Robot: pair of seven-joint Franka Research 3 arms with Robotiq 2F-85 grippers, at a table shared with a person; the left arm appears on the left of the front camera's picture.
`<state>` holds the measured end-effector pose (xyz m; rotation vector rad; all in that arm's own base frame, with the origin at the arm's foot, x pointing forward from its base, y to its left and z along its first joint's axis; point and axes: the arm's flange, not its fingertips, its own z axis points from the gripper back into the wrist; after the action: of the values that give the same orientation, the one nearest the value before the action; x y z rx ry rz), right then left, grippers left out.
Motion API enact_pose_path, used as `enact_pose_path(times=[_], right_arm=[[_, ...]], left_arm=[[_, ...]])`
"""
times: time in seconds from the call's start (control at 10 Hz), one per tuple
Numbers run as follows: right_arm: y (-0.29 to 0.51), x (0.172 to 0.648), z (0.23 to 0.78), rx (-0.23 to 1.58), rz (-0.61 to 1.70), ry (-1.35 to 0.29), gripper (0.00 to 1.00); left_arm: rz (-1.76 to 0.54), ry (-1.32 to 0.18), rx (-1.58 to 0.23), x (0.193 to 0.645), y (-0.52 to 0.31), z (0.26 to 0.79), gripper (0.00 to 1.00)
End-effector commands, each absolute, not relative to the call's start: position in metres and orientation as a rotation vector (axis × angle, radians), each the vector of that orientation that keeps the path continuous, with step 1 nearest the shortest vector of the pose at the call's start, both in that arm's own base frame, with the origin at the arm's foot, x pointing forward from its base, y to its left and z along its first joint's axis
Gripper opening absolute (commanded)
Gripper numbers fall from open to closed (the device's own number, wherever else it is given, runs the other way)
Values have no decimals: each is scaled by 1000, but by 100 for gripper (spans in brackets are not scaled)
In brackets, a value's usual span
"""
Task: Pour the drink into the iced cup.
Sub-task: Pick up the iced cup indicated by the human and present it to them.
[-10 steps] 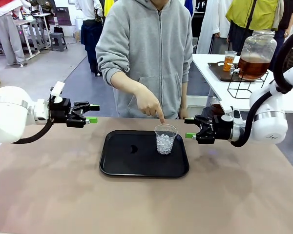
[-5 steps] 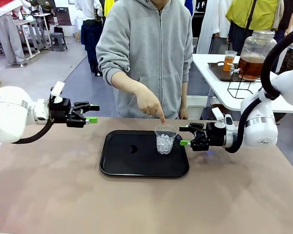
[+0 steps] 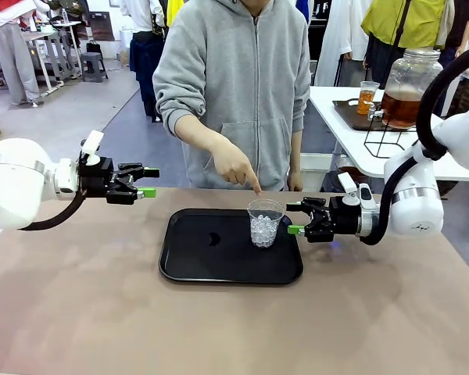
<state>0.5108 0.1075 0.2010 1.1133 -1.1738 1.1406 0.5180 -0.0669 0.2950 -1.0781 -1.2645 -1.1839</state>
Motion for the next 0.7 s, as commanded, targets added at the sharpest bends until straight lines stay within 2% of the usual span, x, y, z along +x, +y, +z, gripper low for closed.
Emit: enact_pose_path(times=[0.0,0.6], right_arm=[[118,516,200,1117,1161,-1145,100],[139,517,200,1164,1194,-1081,100]], left_arm=[[-1184,-1268,-1084,518,-67,297,100],[-1184,-1268,-1084,518,-67,297,100]])
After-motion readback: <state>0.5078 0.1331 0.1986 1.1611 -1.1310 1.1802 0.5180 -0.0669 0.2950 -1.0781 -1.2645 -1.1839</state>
